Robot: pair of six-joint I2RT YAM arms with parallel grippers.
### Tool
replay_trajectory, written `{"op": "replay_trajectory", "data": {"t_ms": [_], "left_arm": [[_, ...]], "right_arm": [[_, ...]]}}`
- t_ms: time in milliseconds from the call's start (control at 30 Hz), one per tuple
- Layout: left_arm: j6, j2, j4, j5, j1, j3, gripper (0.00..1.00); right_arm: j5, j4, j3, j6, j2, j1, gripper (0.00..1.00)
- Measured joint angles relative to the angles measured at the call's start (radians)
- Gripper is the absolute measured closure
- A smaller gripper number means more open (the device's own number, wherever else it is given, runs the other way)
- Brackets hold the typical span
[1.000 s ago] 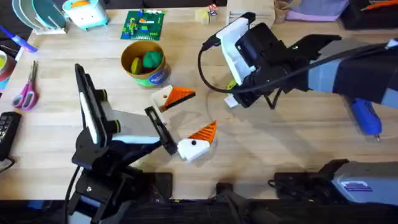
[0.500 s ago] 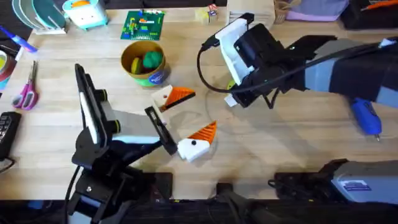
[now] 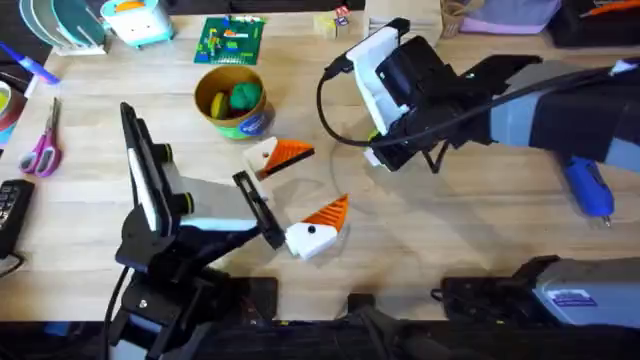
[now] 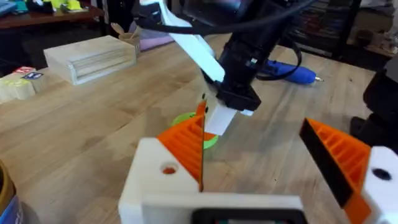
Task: Pick up the gripper from the table and insert it into the empty holder that is missing its gripper. Then pick up a screw, insert it into the mounting hole, and use the screwdriver to tighten it. Finally, clean up the table by picking up the vegetable and placing it into the bucket.
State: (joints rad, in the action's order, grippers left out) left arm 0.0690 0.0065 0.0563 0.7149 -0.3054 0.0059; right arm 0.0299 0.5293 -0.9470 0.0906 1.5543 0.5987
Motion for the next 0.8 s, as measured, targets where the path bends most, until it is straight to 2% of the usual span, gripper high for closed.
{"op": "replay_trajectory", "data": {"t_ms": [167,367,600,800], "left_arm": [[0.0,0.0,0.0,0.0,0.0,0.0,0.009],[0.0,0.0,0.0,0.0,0.0,0.0,0.009],[0.0,0.0,0.0,0.0,0.0,0.0,0.009],[0.0,0.0,0.0,0.0,0.0,0.0,0.009]], "right_arm": [[-0.001,0.06,-0.035,0.0,0.0,0.0,0.993],[-0.001,0.189,-0.171,0.0,-0.006,0.0,0.993],[0.0,0.382,-0.406,0.0,-0.007,0.008,0.994],[-0.001,0.533,-0.632,0.0,-0.005,0.072,0.994]]}}
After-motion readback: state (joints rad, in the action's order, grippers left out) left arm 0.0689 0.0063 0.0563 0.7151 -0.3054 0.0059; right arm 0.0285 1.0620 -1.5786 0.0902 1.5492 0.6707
